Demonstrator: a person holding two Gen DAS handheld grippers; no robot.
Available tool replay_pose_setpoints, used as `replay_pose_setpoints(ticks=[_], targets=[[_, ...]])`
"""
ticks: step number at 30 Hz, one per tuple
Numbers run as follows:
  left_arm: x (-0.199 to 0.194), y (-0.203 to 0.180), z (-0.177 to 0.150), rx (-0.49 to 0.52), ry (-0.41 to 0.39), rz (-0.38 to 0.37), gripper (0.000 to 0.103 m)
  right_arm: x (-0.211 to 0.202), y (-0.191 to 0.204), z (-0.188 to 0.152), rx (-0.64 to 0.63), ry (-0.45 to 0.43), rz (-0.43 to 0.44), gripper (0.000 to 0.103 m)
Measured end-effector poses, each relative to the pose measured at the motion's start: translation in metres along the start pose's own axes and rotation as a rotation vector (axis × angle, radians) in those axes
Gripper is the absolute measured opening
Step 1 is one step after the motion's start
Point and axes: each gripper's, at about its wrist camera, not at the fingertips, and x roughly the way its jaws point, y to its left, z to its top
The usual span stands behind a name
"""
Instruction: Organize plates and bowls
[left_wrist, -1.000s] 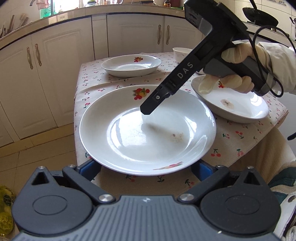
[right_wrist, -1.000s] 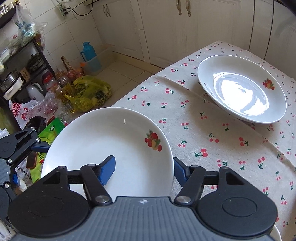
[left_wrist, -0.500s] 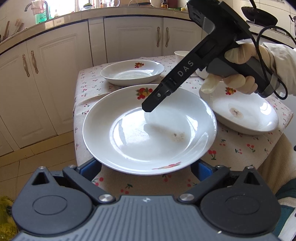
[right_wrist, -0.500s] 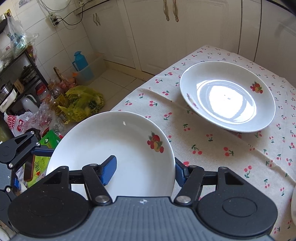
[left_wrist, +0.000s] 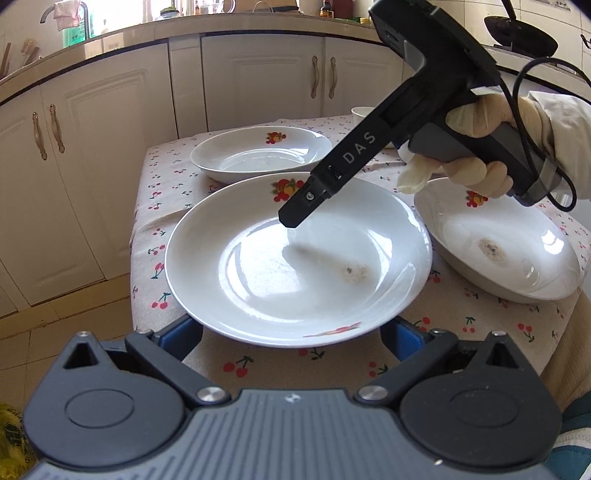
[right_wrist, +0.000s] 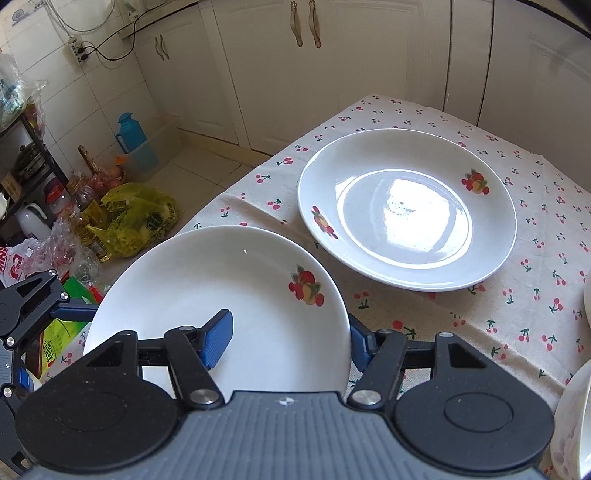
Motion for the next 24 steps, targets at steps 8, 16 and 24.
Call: replay_pose_setpoints(ticks=[8, 16, 24], targets=[[0.002, -0.004, 0.002, 0.011, 0.001, 0.001, 0.102, 0.002, -0.003, -0.001, 0.000, 0.002, -0.011, 0.070], [0.001, -0.004, 0.003, 0.007, 0.000, 0.003, 0.102, -0.002, 0.001, -0.001, -0.030, -0.009, -0.011, 0.091], [-0.010, -0.005, 0.002, 0.015, -0.014, 0.026, 0.102, -0.034, 0.008, -0.006, -0.059, -0.063, -0.055, 0.102]])
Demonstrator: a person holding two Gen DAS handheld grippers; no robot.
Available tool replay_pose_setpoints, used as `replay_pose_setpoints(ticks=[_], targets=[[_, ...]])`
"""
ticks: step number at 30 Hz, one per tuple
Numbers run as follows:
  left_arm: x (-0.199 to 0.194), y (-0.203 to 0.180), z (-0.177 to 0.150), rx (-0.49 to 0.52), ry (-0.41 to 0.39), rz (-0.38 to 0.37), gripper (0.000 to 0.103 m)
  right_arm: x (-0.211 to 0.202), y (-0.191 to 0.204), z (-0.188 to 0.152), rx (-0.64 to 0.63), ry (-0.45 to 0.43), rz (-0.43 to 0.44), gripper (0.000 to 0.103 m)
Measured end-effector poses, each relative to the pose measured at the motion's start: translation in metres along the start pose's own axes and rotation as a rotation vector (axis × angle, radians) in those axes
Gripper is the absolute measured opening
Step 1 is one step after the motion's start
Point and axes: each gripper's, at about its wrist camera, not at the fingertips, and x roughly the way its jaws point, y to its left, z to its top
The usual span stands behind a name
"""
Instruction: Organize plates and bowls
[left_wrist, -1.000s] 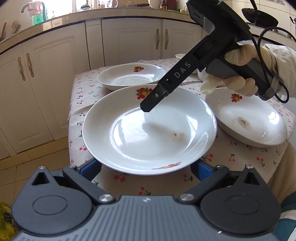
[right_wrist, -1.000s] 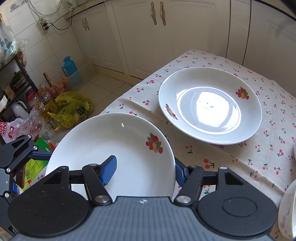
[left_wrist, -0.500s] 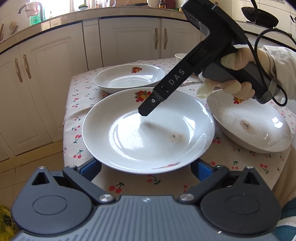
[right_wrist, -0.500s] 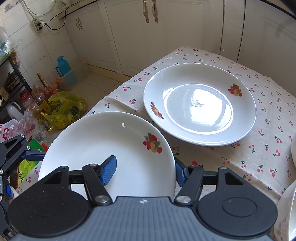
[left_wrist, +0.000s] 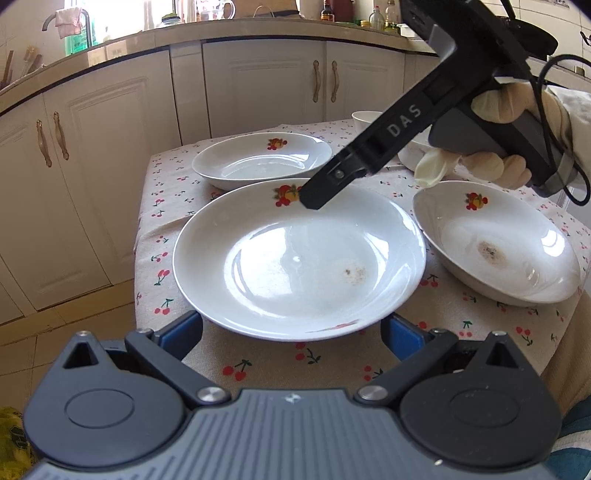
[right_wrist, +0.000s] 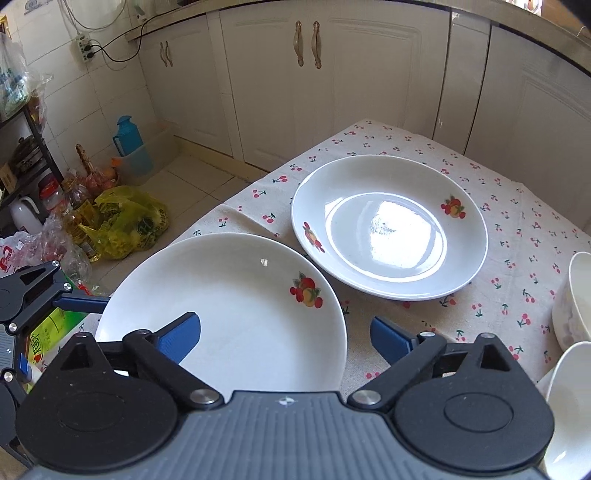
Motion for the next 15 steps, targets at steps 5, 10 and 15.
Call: replay_pose_setpoints(ticks=[5, 10, 15], targets=[[-0.018, -0.005, 0.001, -0.013, -0.027, 0.007, 0.102, -0.034, 0.004, -0.010, -0.002, -0.049, -0.032, 0.103], [-0.039, -0.016, 0.002, -0.041, -0.065, 0.021, 0.102, -0.071, 0.011, -0.033, 0.001, -0.105, -0.081, 0.103], [-0.056, -0.032, 0.000, -0.069, -0.110, 0.059, 0.102, -0.099, 0.018, -0.072, 0.013, -0.141, -0.133, 0.103]])
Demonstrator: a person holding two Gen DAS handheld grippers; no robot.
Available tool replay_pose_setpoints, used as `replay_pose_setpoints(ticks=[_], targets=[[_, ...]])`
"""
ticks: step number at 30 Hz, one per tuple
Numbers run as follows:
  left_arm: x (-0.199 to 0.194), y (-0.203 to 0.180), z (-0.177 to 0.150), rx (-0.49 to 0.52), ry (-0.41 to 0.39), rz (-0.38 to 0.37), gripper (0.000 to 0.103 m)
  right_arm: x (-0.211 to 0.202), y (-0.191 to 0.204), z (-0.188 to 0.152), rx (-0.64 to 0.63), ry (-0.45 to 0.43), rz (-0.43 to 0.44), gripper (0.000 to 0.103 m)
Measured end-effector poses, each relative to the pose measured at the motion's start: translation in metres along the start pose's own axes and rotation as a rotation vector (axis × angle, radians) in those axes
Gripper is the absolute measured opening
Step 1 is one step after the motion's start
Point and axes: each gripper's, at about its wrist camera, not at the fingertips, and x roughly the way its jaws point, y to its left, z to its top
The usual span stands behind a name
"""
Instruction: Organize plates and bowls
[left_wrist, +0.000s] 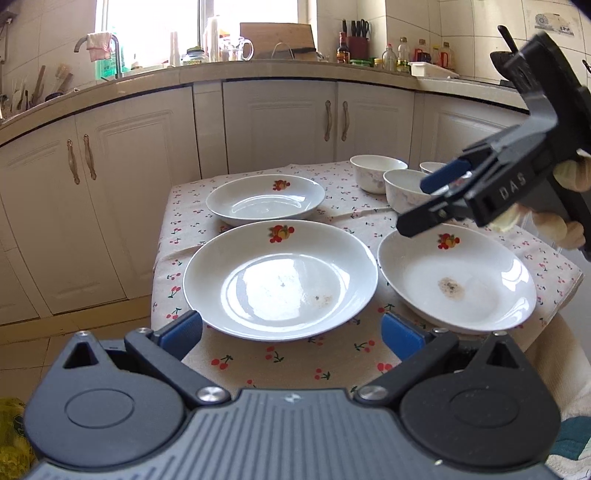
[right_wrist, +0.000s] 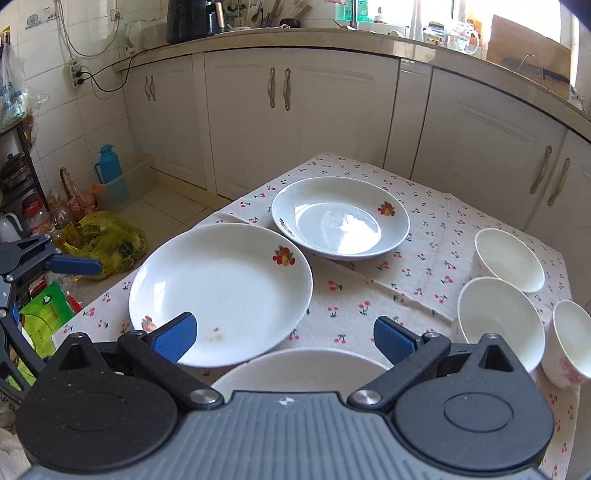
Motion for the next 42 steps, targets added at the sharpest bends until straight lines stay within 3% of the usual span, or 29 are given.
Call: replay_pose_setpoints(ticks=[11, 19, 33, 42], targets=[[-0.007, -0.026, -0.004, -0.112, 0.000, 0.026, 0.102, -0.051, 0.001, -0.082, 0.042, -0.029, -0.095, 0.103], [-0.005, -0.044, 0.000, -0.078, 0.018, 0.007, 0.102, -0.064, 0.000, -0.123, 0.062, -0.023, -0.111, 0.103], [0.011, -0.053, 0.012, -0.030, 0.072, -0.053, 0.102, -0.046, -0.002, -0.147, 0.049, 0.020, -0.120, 0.103], [0.036, -0.065, 0.041, 0.073, 0.120, -0.181, 0.102, -0.037, -0.006, -0.151, 0.068, 0.001, -0.076, 0.103]])
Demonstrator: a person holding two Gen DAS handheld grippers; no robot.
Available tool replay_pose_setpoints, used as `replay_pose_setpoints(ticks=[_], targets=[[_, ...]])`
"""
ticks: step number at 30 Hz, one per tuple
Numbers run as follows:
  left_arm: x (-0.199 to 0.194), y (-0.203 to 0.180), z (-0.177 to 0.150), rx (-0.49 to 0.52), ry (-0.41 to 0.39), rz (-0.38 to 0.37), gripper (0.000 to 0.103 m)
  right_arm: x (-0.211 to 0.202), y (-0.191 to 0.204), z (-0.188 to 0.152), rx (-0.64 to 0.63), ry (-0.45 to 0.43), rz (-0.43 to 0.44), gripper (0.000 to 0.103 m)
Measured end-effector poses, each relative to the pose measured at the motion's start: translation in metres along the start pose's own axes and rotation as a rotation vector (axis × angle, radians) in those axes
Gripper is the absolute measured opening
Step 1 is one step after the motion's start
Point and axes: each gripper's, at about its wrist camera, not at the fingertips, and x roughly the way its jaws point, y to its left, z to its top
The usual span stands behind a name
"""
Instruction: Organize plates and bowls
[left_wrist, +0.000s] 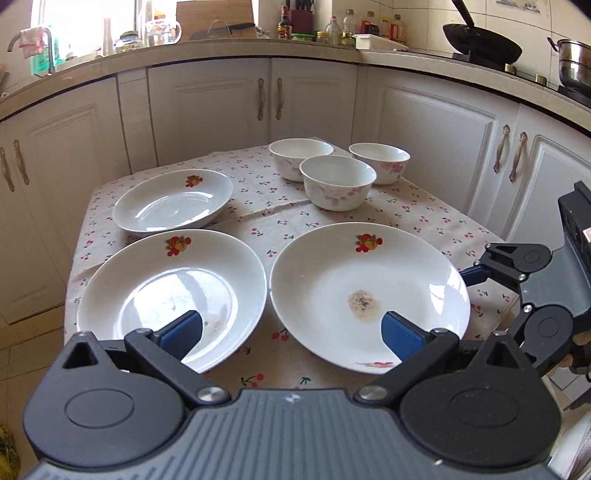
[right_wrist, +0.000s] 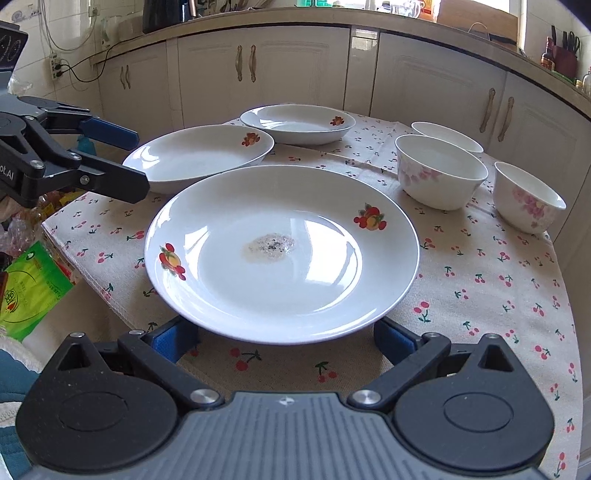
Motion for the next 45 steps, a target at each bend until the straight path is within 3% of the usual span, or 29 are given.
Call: replay_pose_setpoints(ticks=[6, 18, 30, 36, 38, 45], targets=[[0.025, 0.004, 0.028, -0.006, 0.041, -0.115, 0.102, -0.001, 0.001, -0.006, 0.000, -0.042, -0.004, 0.103], [0.090, -0.006, 0.073, 0.161, 0.155, -0.161, 0.102, -0.002, 0.001, -0.009, 0.001, -0.079, -0.006, 0.103], [0.135, -0.012, 0.079, 0.252, 0.317, -0.228, 0.099, 0.002, 0.002, -0.006, -0.011, -0.078, 0.009, 0.103], [0.137, -0.012, 0.080, 0.247, 0.350, -0.271, 0.096, 0.002, 0.000, -0.005, -0.013, -0.073, 0.018, 0.103], [0.138, -0.013, 0.080, 0.249, 0.359, -0.277, 0.090, 0.002, 0.000, -0.005, -0.012, -0.071, 0.019, 0.103], [0.138, -0.010, 0.082, 0.228, 0.370, -0.295, 0.090, 0.001, -0.001, -0.004, -0.016, -0.063, 0.019, 0.103]])
